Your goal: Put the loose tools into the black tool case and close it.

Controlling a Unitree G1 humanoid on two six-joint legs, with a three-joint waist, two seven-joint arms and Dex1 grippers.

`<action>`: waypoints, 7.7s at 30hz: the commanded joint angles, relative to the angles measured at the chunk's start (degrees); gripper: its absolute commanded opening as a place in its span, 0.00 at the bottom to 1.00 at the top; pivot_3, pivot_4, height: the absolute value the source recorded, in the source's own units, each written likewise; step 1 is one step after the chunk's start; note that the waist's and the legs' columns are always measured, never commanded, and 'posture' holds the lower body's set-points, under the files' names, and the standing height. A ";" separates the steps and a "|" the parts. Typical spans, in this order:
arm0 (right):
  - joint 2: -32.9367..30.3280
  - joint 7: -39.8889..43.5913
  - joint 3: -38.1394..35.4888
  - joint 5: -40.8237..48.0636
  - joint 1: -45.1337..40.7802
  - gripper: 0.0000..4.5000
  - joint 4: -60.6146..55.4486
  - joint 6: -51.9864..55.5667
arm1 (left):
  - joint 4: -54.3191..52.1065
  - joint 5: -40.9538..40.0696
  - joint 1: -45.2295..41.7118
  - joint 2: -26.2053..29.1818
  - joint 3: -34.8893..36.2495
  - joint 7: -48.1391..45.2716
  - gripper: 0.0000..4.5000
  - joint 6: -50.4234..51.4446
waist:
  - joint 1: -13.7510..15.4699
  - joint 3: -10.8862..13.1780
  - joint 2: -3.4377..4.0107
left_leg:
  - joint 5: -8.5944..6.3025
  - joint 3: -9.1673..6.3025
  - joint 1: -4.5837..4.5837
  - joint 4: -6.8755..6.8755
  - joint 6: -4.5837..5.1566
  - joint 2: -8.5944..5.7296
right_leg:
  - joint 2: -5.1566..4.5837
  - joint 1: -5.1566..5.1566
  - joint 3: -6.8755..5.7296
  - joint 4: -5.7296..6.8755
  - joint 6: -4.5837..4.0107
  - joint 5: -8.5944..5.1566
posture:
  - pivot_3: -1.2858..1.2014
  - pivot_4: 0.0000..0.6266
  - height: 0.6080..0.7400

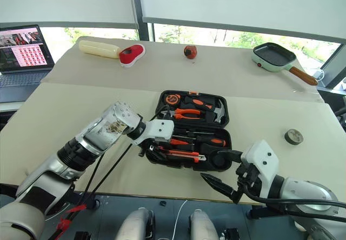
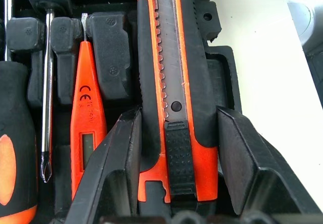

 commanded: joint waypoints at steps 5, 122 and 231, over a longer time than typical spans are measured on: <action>0.38 -0.72 0.97 0.74 -1.47 1.00 -1.26 -1.40 | 3.98 2.12 -1.38 -2.39 -0.77 2.10 0.39 -1.88 | 0.75 -0.02 0.02 | 0.00 0.00 0.02 0.01 0.00 -0.05 | -0.04 0.04 0.00 -0.02 0.01 0.00 | 0.52 0.24 1.00; -10.44 16.03 13.65 -39.07 -42.16 1.00 94.56 -28.52 | -21.47 -35.39 19.86 10.99 33.37 9.26 0.99 4.09 | -0.64 0.07 0.65 | 0.05 -0.47 0.40 -0.55 0.20 -0.71 | -0.34 0.84 0.03 -0.76 0.35 -0.23 | 0.52 0.24 1.00; -9.40 16.79 -1.00 -13.18 -16.04 0.00 24.67 1.23 | -6.74 -24.59 23.89 13.13 32.27 13.74 0.94 -7.27 | 0.54 0.31 0.70 | 0.08 -0.42 0.50 -0.79 0.18 -0.69 | -0.32 0.87 0.10 -0.88 0.35 -0.22 | 0.52 0.24 1.00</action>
